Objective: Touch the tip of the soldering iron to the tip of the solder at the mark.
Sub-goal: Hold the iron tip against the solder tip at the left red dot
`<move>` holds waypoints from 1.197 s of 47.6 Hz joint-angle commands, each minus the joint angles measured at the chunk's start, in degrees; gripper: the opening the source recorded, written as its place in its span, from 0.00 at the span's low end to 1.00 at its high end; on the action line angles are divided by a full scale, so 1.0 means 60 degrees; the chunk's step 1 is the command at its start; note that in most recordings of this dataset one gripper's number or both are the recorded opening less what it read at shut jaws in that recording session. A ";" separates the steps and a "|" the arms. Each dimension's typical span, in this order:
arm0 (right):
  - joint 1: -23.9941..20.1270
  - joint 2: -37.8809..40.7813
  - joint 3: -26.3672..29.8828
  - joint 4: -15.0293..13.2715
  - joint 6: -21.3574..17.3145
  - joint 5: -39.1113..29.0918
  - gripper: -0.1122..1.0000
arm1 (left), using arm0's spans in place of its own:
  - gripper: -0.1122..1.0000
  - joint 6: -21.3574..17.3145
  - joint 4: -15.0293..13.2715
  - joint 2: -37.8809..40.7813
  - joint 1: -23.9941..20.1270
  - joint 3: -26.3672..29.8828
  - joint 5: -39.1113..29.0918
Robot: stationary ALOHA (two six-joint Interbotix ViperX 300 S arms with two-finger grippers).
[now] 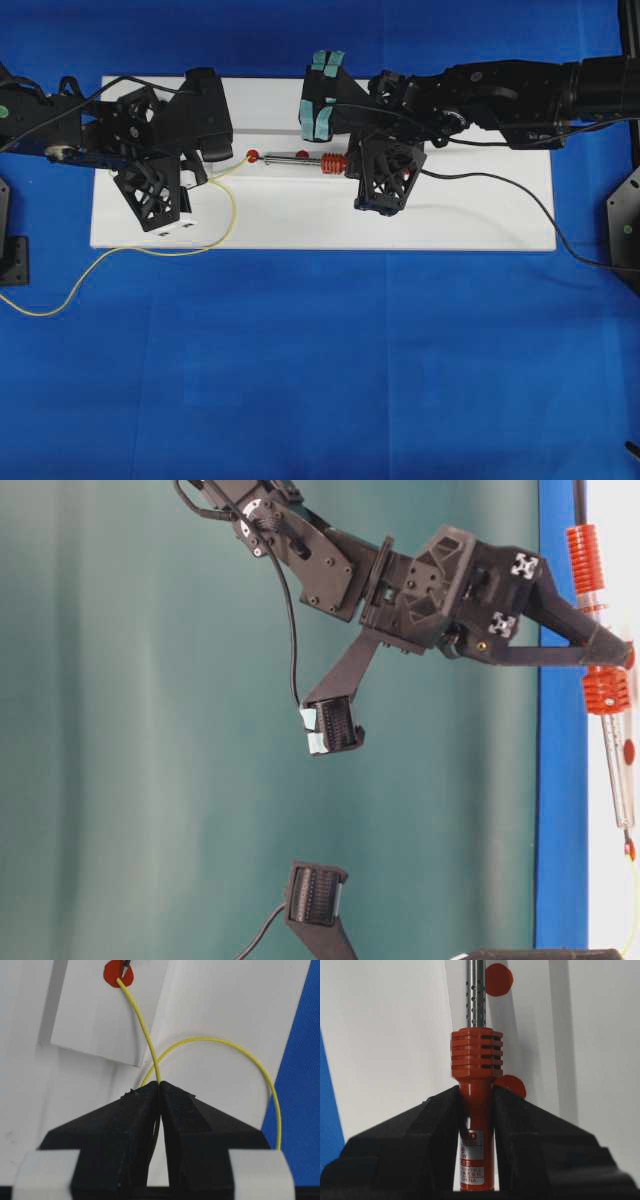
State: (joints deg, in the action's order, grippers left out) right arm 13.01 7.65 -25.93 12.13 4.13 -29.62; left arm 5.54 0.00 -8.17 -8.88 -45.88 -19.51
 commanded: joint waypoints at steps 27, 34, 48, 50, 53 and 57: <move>0.0000 -0.0132 0.0308 -0.0015 -0.0015 -0.0132 0.16 | 0.13 -0.0044 0.0015 0.0029 0.0015 0.0410 -0.0366; 0.0000 -0.0132 0.0308 -0.0015 -0.0015 -0.0146 0.16 | 0.13 -0.0044 0.0029 0.0029 0.0015 0.0454 -0.0454; 0.0000 -0.0132 0.0322 -0.0015 -0.0029 -0.0146 0.16 | 0.13 -0.0044 0.0015 0.0029 0.0015 0.0483 -0.0557; 0.0000 -0.0146 0.0322 -0.0015 -0.0029 -0.0146 0.16 | 0.13 -0.0044 0.0029 0.0029 0.0015 0.0498 -0.0557; 0.0000 -0.0132 0.0322 -0.0015 -0.0029 -0.0132 0.16 | 0.13 -0.0044 0.0029 0.0029 0.0015 0.0498 -0.0557; 0.0000 -0.0132 0.0337 -0.0015 -0.0029 -0.0132 0.16 | 0.13 -0.0059 0.0015 0.0029 0.0015 0.0513 -0.0557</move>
